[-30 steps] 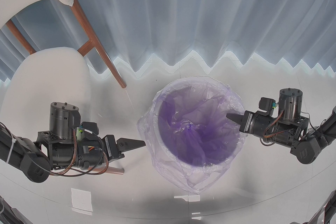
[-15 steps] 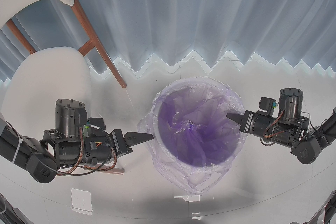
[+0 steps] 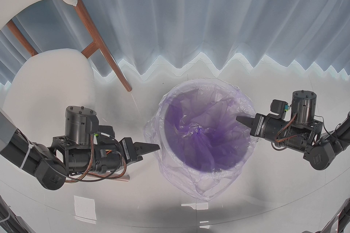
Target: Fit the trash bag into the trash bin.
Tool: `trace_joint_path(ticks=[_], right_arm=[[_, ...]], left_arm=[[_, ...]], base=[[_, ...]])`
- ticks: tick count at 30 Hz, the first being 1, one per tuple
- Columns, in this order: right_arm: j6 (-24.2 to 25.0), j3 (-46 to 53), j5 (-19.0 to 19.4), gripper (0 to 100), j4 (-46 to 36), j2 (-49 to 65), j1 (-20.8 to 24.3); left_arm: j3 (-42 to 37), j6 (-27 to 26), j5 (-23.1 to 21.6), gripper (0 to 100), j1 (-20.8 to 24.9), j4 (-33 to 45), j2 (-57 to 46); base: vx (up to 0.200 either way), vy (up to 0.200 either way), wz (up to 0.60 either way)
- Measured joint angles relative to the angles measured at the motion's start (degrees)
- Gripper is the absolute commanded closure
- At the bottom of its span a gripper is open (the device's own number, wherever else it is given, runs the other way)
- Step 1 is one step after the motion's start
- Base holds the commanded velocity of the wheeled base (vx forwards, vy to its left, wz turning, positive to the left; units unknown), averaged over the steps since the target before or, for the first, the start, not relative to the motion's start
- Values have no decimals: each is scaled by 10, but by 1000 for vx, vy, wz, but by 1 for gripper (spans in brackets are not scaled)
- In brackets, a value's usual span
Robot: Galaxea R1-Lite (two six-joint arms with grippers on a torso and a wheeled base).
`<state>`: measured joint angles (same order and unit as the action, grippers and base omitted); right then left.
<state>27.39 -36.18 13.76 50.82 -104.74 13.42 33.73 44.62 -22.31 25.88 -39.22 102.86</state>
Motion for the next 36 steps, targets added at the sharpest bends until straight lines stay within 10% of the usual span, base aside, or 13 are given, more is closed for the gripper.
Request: trace_joint_path(ticks=[36], right_arm=[[47,-3,47,100,-8,30,-10]], left_arm=[[24,-7,48,100,-12,1,34]], base=[[0,0,0]])
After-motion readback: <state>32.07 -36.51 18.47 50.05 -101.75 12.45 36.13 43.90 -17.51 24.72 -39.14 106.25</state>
